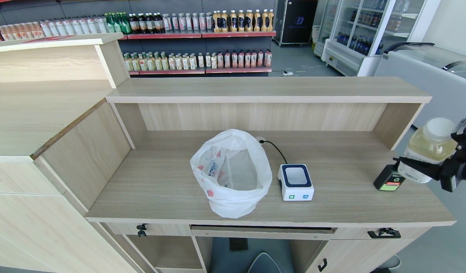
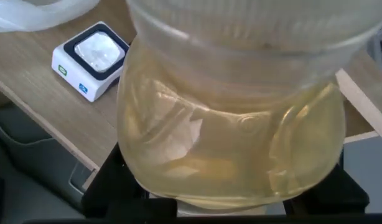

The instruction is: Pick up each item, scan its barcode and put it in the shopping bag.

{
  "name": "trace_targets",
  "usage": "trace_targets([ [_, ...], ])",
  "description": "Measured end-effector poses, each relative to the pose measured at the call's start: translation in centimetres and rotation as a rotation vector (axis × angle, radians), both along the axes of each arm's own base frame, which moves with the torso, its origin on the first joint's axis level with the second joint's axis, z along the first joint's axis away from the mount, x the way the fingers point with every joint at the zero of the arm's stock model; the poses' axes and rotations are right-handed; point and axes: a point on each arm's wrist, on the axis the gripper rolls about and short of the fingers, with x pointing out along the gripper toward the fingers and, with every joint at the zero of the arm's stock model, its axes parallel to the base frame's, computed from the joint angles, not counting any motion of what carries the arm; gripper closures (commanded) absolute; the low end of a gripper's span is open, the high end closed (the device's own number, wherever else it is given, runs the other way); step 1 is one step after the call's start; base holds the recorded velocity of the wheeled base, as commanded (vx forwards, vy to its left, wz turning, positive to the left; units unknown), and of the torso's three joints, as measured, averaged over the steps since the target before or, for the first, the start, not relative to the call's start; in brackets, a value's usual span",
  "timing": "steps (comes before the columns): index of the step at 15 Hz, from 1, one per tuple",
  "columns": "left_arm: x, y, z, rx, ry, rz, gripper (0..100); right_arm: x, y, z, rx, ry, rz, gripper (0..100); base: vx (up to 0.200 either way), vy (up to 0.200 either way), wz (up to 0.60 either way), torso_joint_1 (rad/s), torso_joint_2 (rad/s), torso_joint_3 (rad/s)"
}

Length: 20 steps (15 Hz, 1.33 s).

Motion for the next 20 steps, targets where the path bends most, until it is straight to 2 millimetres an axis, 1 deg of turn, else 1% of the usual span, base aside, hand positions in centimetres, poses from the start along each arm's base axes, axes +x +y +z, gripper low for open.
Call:
trace_targets([
  [4,0.0,0.0,0.0,0.000,0.000,-0.001,0,0.3,-0.9,-0.1,-0.118,-0.049,-0.002,100,0.000,0.000,0.00,0.000,0.00,0.000],
  [7,0.0,0.0,0.0,0.000,0.000,-0.001,0,0.3,-1.3,0.1,-0.179,-0.083,0.002,100,0.000,0.000,0.60,0.001,0.00,0.006],
  [8,0.0,0.0,0.0,0.000,0.000,-0.001,0,0.5,-1.3,0.3,-0.203,-0.119,-0.001,100,0.000,0.000,0.60,0.007,0.00,0.002],
  [10,0.0,0.0,0.0,0.000,0.000,0.000,0,0.7,-1.1,-0.1,-0.208,-0.125,0.019,100,0.000,0.000,0.60,0.010,0.00,0.000],
  [11,0.0,0.0,0.0,0.000,0.000,-0.001,0,1.1,-1.1,0.1,-0.225,-0.164,0.037,100,0.000,0.000,0.00,0.000,0.00,0.000],
  [13,0.0,0.0,0.0,0.000,0.000,0.000,0,2.3,-1.0,-0.3,-0.285,-0.244,0.154,100,0.000,0.000,0.00,0.000,0.00,0.000],
  [15,0.0,0.0,0.0,0.000,0.000,0.000,0,3.8,-1.2,-1.4,-0.325,-0.304,0.271,100,0.000,0.000,0.00,0.000,0.00,0.000],
  [17,0.0,0.0,0.0,0.000,0.000,0.000,0,5.2,-1.2,-3.1,-0.356,-0.328,0.353,100,0.000,0.000,0.00,0.000,0.00,0.000],
  [20,0.0,0.0,0.0,0.000,0.000,0.000,0,6.6,-1.5,-6.0,-0.348,-0.293,0.413,100,0.000,0.000,0.00,0.000,0.00,0.000],
])
